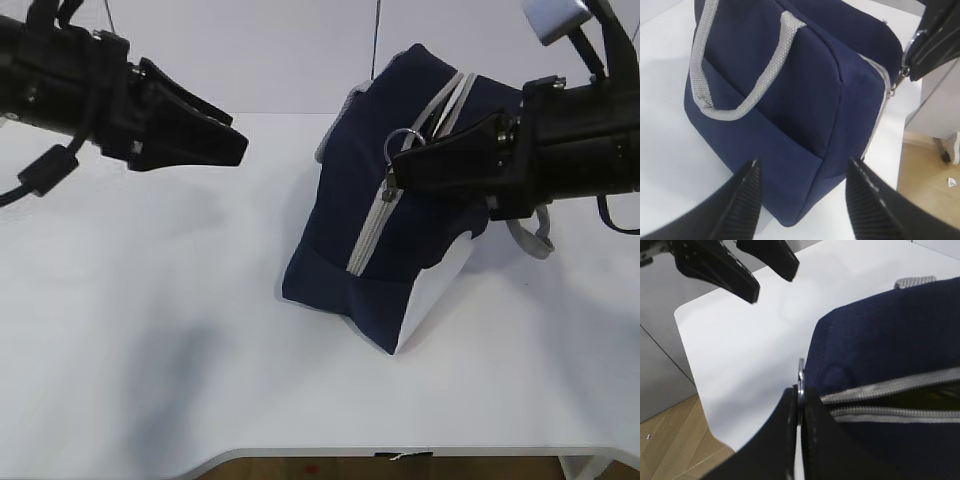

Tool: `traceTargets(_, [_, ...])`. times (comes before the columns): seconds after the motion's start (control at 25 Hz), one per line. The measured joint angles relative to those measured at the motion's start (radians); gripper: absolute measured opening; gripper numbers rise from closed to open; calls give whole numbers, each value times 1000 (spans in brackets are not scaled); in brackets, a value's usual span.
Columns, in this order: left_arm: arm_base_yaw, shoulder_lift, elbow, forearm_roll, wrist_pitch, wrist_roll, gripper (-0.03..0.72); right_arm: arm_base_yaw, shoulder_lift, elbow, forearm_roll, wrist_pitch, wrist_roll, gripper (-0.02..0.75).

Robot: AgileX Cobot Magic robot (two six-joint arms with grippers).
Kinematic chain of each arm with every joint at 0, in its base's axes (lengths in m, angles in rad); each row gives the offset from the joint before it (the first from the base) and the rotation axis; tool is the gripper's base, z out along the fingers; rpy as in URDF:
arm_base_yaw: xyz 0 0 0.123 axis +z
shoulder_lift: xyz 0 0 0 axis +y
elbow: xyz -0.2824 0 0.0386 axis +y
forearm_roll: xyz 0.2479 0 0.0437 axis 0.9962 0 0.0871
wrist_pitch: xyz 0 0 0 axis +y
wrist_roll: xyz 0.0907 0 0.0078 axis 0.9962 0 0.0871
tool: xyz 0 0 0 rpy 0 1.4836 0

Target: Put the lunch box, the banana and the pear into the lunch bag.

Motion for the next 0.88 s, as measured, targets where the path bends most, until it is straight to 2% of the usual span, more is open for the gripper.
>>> traceTargets(0.24, [-66,47,17,-39,-90,28,412,0,-6,0,0,-2,4,6])
traceTargets(0.52, [-72,106,21,-81,-111,78,421,0,-8,-20,-6,-4,23,6])
traceTargets(0.88, [-72,129,116,-280,-85,255,423,0,-8,-67,-18,-10,59,6])
